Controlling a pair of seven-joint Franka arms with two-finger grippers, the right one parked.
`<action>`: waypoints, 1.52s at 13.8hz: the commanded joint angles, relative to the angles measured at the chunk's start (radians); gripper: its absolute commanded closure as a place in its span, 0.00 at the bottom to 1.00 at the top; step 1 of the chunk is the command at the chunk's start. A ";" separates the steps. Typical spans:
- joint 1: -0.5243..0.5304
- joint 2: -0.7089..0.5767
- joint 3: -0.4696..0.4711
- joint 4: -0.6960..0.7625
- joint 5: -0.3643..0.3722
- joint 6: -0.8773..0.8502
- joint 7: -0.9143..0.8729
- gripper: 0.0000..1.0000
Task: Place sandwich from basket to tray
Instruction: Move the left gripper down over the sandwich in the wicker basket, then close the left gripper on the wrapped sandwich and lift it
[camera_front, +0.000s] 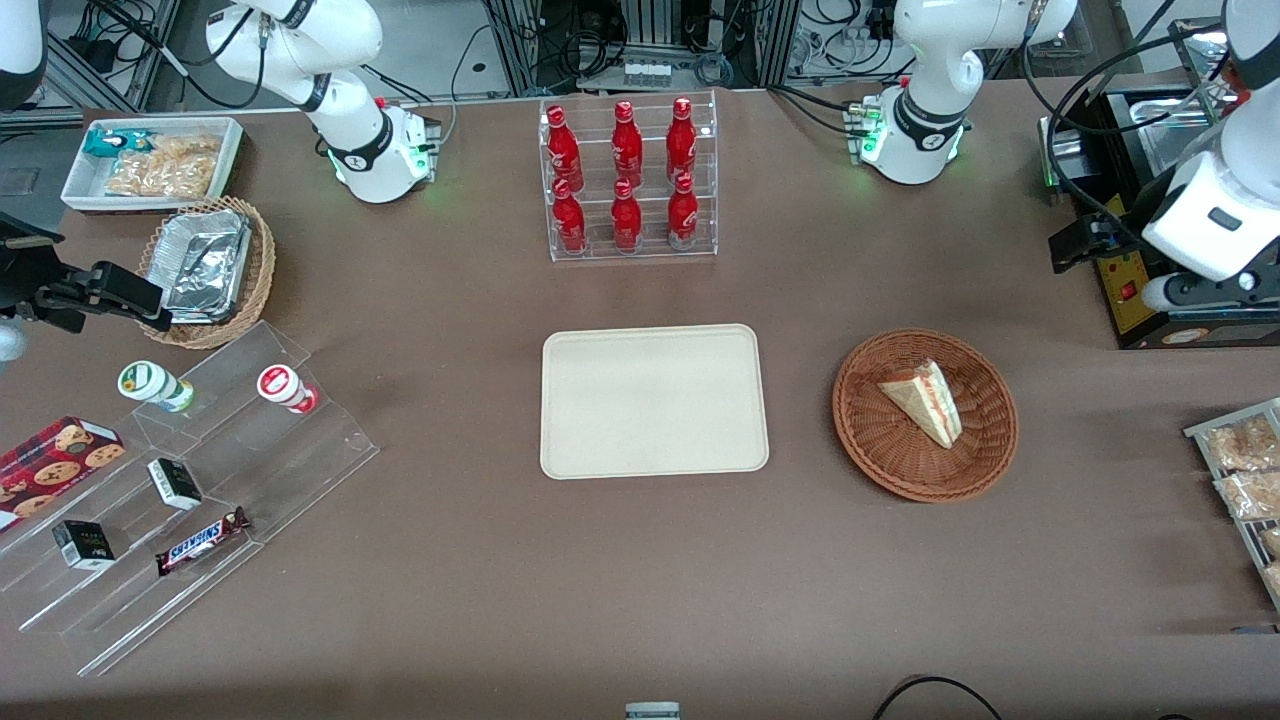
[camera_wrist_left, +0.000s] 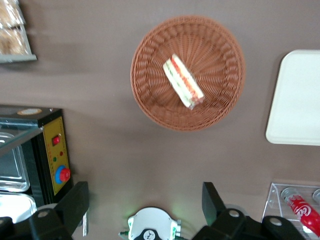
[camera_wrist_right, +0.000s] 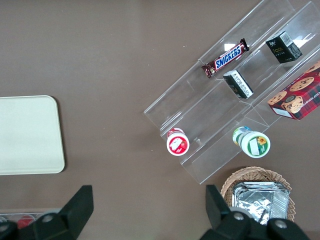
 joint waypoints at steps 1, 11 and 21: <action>0.007 0.006 -0.013 -0.129 0.014 0.091 -0.028 0.00; -0.079 0.080 -0.013 -0.517 0.001 0.552 -0.571 0.00; -0.077 0.233 -0.013 -0.502 -0.027 0.820 -0.692 0.00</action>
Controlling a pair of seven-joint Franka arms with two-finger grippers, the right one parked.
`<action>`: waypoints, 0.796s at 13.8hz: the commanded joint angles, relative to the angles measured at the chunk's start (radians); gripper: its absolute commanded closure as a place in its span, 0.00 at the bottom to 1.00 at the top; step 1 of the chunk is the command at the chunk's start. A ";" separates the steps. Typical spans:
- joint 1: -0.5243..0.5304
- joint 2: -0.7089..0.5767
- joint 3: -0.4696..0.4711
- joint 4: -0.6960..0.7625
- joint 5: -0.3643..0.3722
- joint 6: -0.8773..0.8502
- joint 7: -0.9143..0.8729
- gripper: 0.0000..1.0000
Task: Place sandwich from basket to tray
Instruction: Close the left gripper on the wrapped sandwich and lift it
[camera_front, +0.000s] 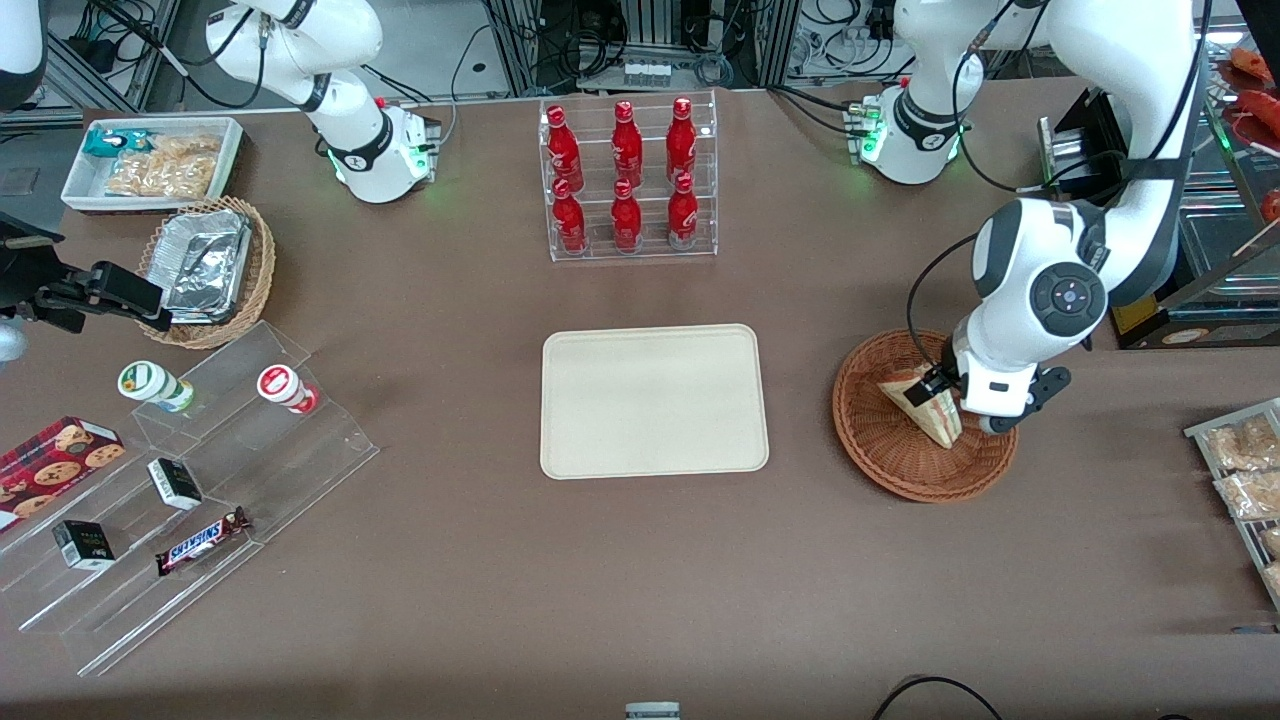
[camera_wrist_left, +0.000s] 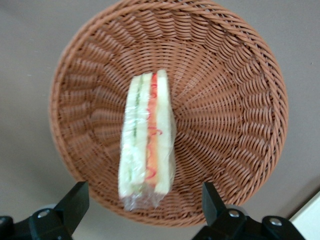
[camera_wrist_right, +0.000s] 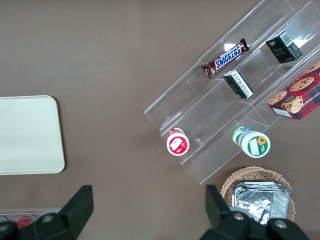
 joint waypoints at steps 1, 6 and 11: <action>-0.001 0.043 0.001 0.007 -0.016 0.051 -0.014 0.00; 0.009 0.086 0.001 -0.004 -0.015 0.071 -0.011 0.00; 0.019 0.089 0.001 -0.108 -0.015 0.176 -0.011 0.00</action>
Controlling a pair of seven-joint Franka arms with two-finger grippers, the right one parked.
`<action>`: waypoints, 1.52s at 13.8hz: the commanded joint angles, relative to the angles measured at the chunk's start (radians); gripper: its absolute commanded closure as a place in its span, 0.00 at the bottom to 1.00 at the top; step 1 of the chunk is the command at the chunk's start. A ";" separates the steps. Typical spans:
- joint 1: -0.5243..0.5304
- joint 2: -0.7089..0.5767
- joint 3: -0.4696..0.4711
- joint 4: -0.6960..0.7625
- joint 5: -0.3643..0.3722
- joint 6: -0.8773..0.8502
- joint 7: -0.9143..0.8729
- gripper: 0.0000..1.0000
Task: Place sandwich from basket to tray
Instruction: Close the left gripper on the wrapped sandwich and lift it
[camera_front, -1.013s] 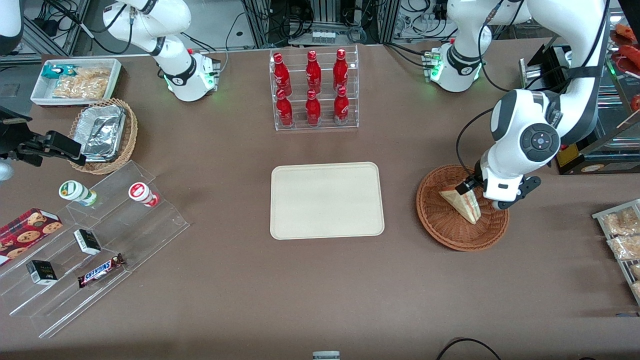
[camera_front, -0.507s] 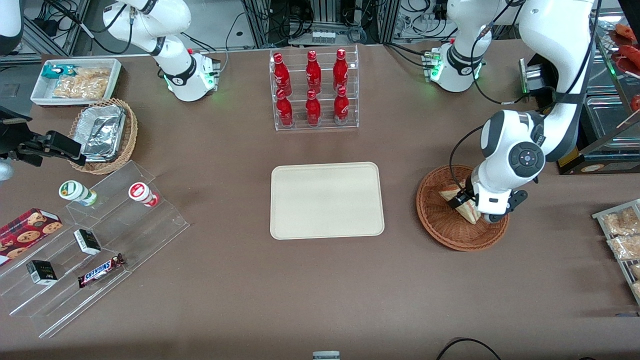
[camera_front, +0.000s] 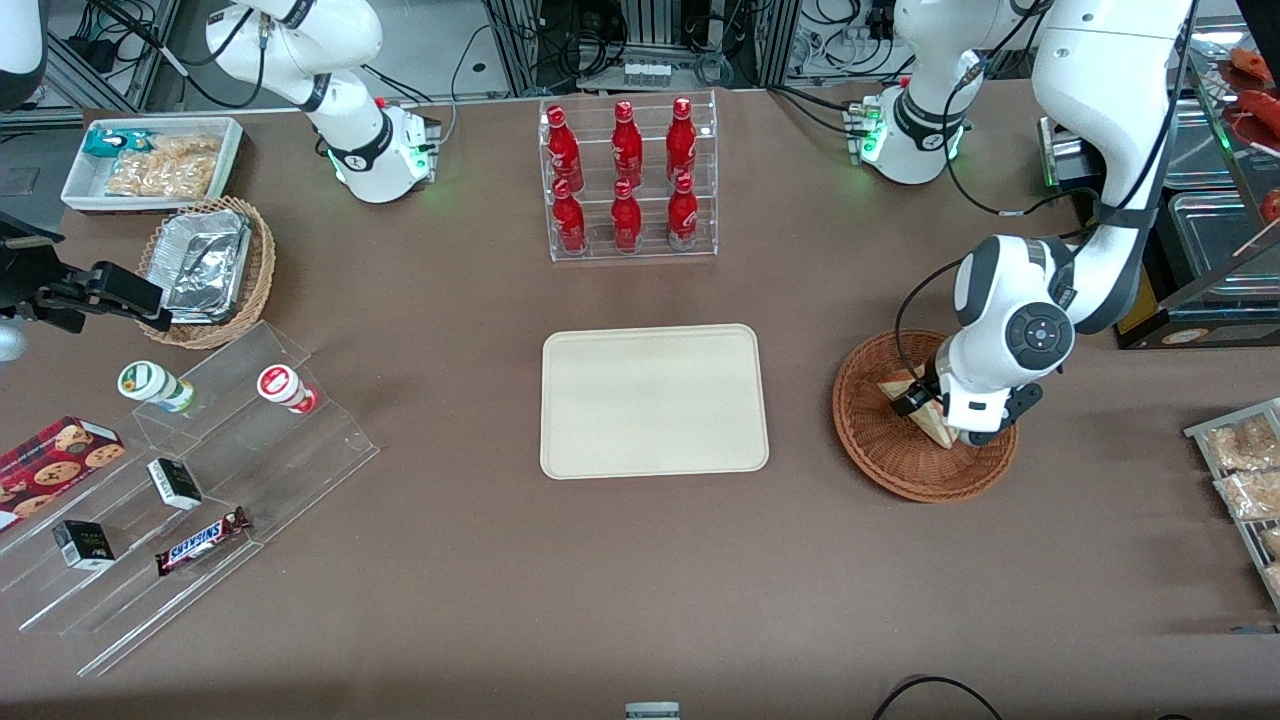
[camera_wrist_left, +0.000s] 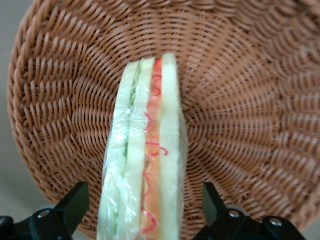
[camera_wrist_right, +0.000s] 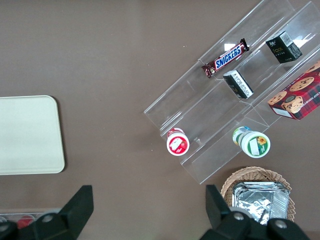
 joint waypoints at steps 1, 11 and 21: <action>0.008 -0.009 -0.002 -0.058 -0.008 0.073 -0.010 0.00; 0.019 -0.015 -0.002 -0.047 -0.008 0.067 0.019 0.70; 0.004 -0.078 -0.145 0.143 0.000 -0.066 0.109 0.80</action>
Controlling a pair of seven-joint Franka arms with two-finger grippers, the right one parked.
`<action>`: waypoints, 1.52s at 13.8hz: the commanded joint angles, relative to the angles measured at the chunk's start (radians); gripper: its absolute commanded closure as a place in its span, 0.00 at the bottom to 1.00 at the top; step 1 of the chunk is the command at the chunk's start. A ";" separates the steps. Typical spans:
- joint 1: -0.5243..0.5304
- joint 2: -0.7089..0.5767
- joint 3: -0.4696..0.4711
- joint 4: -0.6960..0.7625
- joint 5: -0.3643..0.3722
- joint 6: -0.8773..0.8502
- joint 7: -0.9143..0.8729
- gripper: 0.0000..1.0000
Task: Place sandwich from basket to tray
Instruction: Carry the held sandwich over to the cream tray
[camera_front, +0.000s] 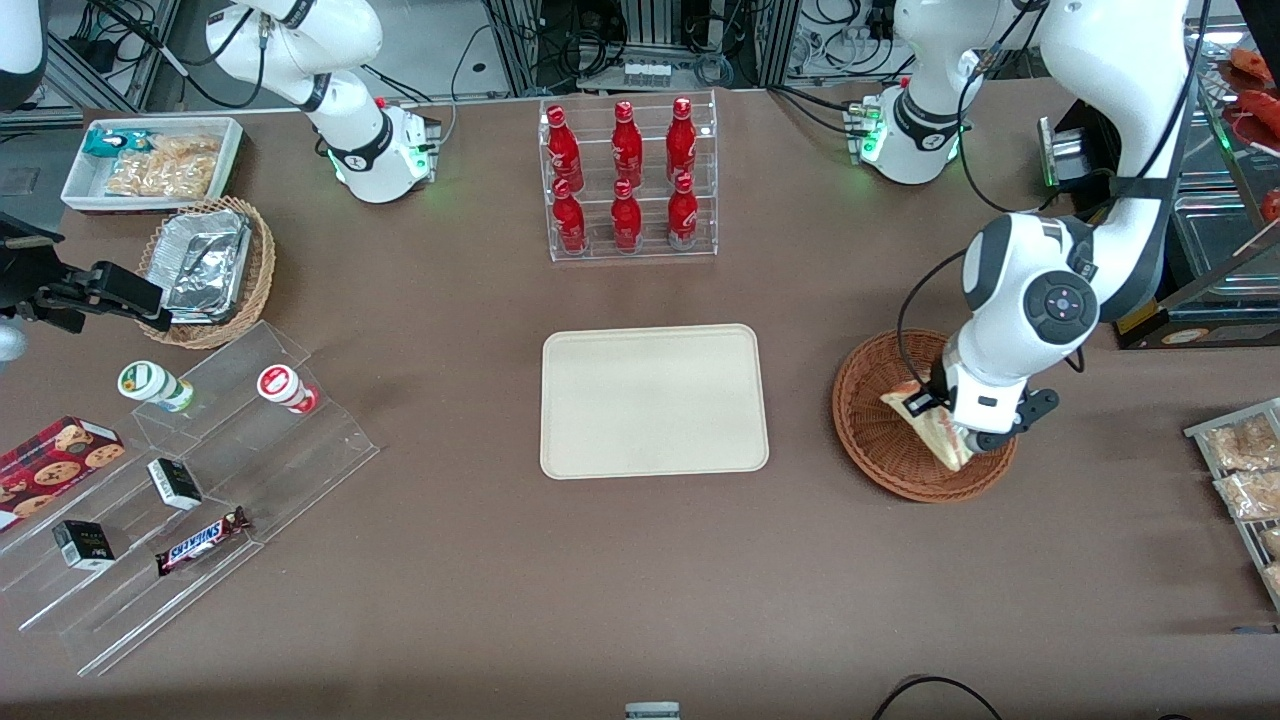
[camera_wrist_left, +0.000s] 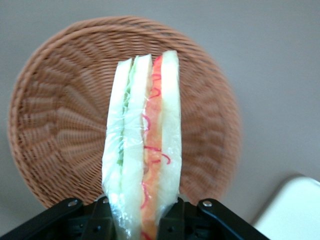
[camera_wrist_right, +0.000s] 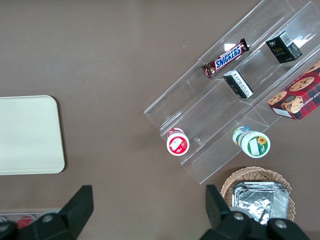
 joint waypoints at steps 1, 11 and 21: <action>-0.005 0.005 -0.092 0.032 0.006 -0.012 0.075 0.80; -0.198 0.155 -0.214 0.187 0.053 -0.023 0.030 0.78; -0.361 0.364 -0.212 0.370 0.300 -0.029 -0.293 0.76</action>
